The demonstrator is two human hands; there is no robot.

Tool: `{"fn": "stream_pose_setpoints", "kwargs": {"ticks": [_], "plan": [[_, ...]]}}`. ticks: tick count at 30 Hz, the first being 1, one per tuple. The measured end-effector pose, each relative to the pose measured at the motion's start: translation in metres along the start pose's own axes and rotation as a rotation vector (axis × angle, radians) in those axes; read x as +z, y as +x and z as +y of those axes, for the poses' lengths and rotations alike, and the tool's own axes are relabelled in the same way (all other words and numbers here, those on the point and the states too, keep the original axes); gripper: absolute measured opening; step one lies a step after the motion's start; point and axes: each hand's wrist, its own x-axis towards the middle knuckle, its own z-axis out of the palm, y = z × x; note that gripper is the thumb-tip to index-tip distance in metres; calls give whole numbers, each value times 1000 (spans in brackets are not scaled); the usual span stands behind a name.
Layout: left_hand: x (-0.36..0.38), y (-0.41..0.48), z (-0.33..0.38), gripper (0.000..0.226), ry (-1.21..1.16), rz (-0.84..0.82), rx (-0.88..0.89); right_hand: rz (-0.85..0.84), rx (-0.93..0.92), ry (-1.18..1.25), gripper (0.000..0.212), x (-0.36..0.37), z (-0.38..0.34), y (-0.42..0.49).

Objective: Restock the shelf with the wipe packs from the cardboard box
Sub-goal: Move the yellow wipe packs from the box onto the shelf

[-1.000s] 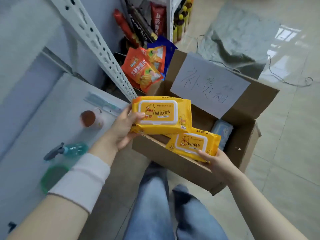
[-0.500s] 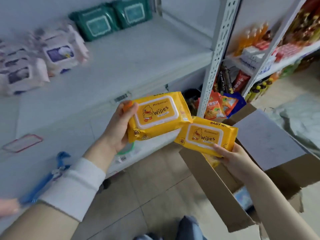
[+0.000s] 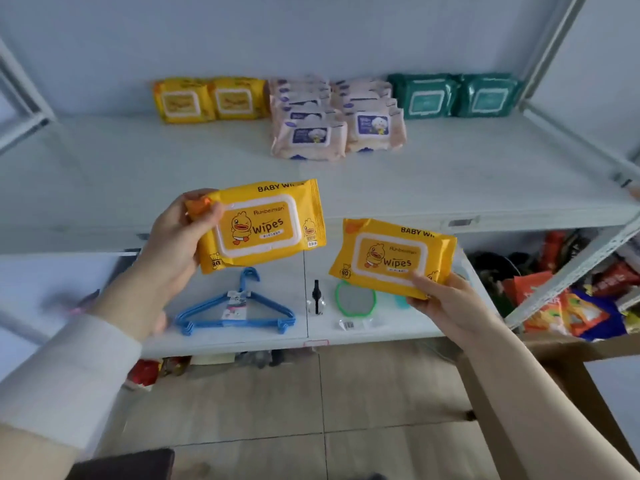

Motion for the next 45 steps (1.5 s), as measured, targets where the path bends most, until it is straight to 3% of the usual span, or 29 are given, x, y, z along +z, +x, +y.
{"fn": "stream_pose_setpoints", "kwargs": {"ticks": [4, 15, 24, 28, 31, 34, 39, 42, 45], "plan": [[-59, 19, 5, 15, -16, 108, -16, -64, 17, -53, 15, 62, -1, 29], [-129, 183, 2, 22, 65, 227, -4, -157, -90, -166, 20, 181, -35, 190], [-191, 341, -12, 22, 192, 190, 33, -137, -191, -334, 31, 285, -54, 342], [-212, 419, -27, 19, 204, 110, -3, -37, -225, -453, 41, 317, -54, 407], [-225, 471, -35, 34, 298, 115, 11, 146, -322, -759, 58, 331, -57, 442], [-237, 510, -36, 40, 500, 95, 93, 302, -462, -1039, 57, 353, -57, 469], [-249, 535, -32, 29, 766, 12, 248, 424, -391, -1022, 49, 379, -53, 492], [-250, 534, -24, 36, 936, 25, 311, 497, -332, -1026, 50, 385, -54, 492], [-236, 523, -12, 47, 1164, 70, 511, 494, -314, -1067, 54, 390, -56, 479]]}}
